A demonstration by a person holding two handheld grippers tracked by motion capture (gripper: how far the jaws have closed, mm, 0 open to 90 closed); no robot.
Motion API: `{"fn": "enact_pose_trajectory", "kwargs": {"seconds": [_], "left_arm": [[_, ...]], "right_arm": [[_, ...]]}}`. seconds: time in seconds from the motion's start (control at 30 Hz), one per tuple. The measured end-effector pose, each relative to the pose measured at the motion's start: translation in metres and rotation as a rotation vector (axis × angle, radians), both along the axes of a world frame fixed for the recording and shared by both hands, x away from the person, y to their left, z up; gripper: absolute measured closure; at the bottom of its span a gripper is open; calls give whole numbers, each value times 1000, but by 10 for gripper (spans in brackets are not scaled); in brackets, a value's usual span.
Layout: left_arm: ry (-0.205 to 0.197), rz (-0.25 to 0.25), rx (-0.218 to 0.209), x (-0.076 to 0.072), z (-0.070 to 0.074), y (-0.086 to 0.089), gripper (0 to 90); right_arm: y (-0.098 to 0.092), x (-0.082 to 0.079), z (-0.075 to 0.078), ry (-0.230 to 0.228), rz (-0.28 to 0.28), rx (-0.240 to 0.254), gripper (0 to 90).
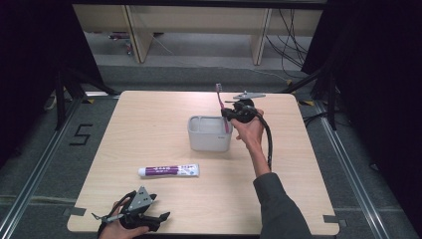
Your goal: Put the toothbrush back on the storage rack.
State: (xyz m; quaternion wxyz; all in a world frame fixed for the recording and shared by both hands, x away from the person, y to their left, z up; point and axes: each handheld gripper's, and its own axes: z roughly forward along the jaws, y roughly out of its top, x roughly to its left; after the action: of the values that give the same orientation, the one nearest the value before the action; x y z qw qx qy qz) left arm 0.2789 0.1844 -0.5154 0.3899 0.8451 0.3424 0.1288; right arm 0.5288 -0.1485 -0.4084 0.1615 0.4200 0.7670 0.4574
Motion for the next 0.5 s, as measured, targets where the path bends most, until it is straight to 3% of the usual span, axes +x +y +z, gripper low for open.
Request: {"fn": "enact_pose_trajectory", "kwargs": {"seconds": [0.2,0.23,0.43,0.5], "left_arm": [[0,1,0,0,0,0,230],[0,1,0,0,0,0,230],[-5,-9,25,1,1,1,230],[-8,-13,16,1,0,1,230]], "right_arm": [[0,1,-3,-30,8,-41,825],[1,0,-3,-13,7,-27,824],[3,-1,-3,-19,16,-56,814],[5,-3,-3,-9,3,-44,813]]}}
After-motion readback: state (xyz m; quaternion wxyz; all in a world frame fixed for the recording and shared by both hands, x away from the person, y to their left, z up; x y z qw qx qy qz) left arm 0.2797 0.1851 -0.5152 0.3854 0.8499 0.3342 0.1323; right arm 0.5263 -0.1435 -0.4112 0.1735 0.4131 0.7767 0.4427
